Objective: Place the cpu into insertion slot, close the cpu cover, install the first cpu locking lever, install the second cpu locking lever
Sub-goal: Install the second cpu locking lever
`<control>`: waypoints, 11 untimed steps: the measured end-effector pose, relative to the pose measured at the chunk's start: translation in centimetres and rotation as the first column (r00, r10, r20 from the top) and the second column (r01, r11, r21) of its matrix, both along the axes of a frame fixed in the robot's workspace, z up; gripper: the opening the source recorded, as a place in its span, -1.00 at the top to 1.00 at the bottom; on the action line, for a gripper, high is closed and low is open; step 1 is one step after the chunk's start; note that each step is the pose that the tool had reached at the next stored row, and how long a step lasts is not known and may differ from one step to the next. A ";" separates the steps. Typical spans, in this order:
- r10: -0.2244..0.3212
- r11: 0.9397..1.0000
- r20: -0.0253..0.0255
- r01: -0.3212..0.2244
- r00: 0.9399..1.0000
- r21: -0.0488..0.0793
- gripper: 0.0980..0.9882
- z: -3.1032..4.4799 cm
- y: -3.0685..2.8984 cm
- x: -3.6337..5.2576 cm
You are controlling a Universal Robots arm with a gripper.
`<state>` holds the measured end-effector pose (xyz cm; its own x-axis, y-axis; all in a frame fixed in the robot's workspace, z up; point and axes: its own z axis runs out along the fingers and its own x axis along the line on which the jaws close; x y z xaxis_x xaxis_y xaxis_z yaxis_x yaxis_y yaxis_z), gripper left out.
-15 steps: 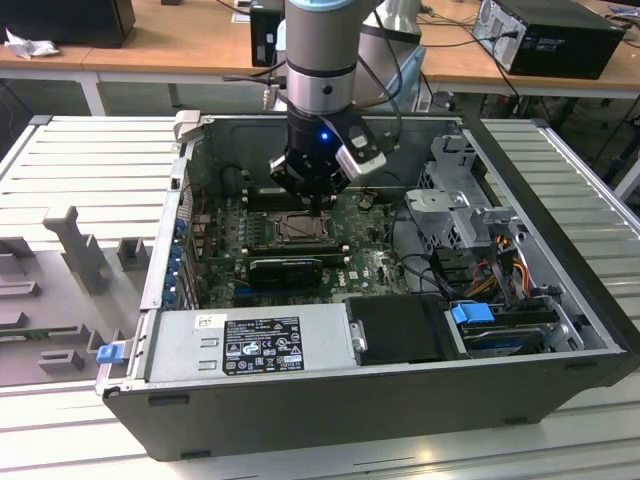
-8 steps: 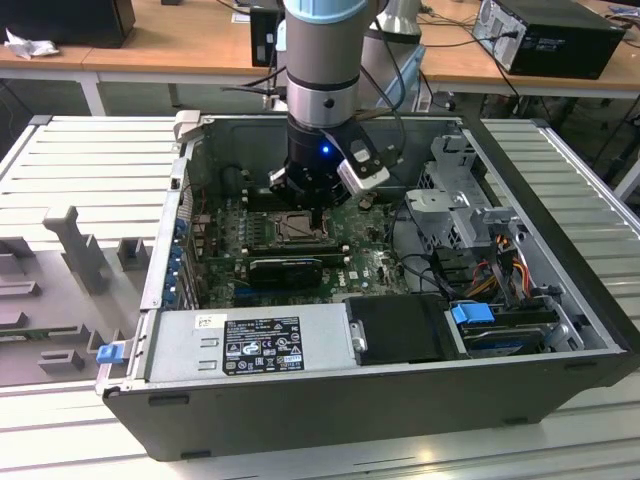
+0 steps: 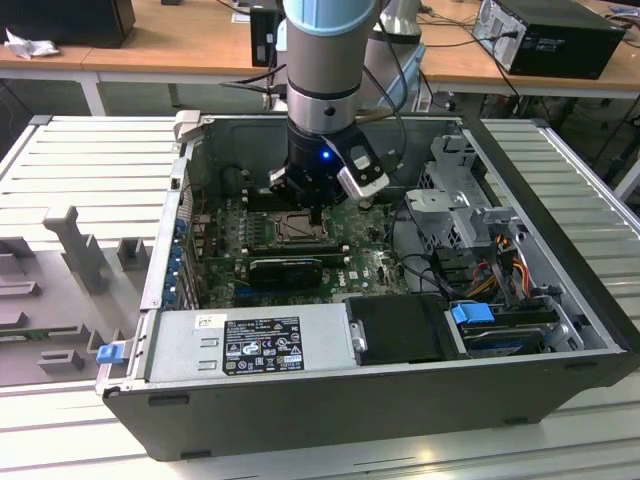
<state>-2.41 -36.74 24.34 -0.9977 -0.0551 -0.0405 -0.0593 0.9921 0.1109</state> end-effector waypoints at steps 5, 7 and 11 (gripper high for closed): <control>0.013 1.000 0.000 -0.013 1.000 0.000 0.98 -0.21 -0.99 -0.94; 0.013 1.000 0.000 -0.013 1.000 0.001 0.98 -0.25 -1.27 -1.95; 0.013 1.000 0.000 -0.013 1.000 0.003 0.98 -1.10 -1.40 -3.38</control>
<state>-5.79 -38.15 23.24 -0.9968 -0.0683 -0.0407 -0.0725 0.9909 0.1135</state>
